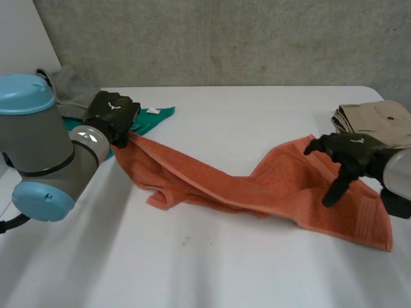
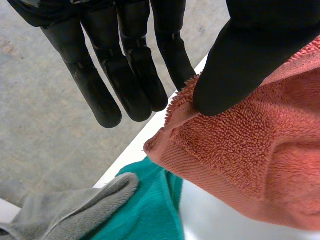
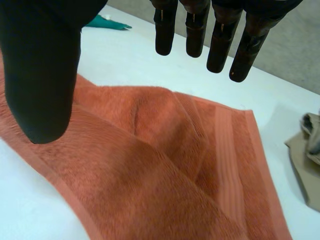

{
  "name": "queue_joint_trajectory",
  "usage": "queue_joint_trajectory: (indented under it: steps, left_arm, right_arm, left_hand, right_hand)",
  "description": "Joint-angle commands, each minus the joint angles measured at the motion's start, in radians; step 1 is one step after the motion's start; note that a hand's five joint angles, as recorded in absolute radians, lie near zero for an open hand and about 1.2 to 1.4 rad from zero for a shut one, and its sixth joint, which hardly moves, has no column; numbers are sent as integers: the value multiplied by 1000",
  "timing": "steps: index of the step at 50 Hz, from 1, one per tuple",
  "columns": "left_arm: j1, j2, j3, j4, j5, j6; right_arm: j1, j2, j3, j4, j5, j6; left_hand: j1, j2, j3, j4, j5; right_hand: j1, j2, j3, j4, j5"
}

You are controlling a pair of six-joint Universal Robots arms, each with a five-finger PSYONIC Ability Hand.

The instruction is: Fold the laundry.

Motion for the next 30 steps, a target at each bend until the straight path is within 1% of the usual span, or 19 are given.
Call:
queue_joint_trajectory:
  steps: [1,3,4,7,8,10,11,15,22,24,30]
  left_arm:
    - [28,-52,30,42,-45,7]
    - [43,-61,34,45,-45,5]
    - [53,-68,38,48,-44,5]
    - [57,-75,42,48,-43,5]
    - [57,-78,47,48,-43,5]
    - [57,-82,50,48,-43,4]
    - [59,-84,51,48,-43,4]
    - [59,-90,54,48,-43,4]
    - [63,-90,53,48,-45,4]
    - [65,-90,53,48,-45,4]
    - [65,-87,50,48,-45,2]
  right_arm:
    - [-129,-93,200,-28,-5,-259]
    - [-161,-93,247,-42,-10,-336]
    - [-182,-92,287,-68,-20,-402]
    - [-201,-84,341,-123,-53,-468]
    - [-203,-70,367,-169,-72,-485]
    - [-204,-40,387,-217,-88,-496]
    - [-204,0,398,-261,-100,-497]
    - [-209,57,407,-332,-114,-497]
    - [-226,80,412,-366,-140,-505]
    - [-229,89,409,-395,-158,-507]
    - [-223,120,404,-470,-166,-503]
  left_hand:
    - [271,200,205,197,247]
    - [271,200,205,197,247]
    - [271,200,205,197,247]
    - [271,200,205,197,247]
    - [271,200,205,197,247]
    - [271,200,205,197,247]
    - [271,200,205,197,247]
    - [271,200,205,197,247]
    - [271,200,205,197,247]
    - [271,200,205,197,247]
    - [271,200,205,197,247]
  right_hand:
    - [182,141,154,147,151]
    - [188,147,160,152,157]
    - [194,153,166,158,163]
    - [191,150,163,155,160]
    - [194,153,166,158,163]
    - [199,159,172,164,169]
    - [229,188,201,193,198]
    - [352,311,324,316,321]
    - [425,384,397,390,395]
    - [499,458,471,463,468]
    - [546,505,518,511,515]
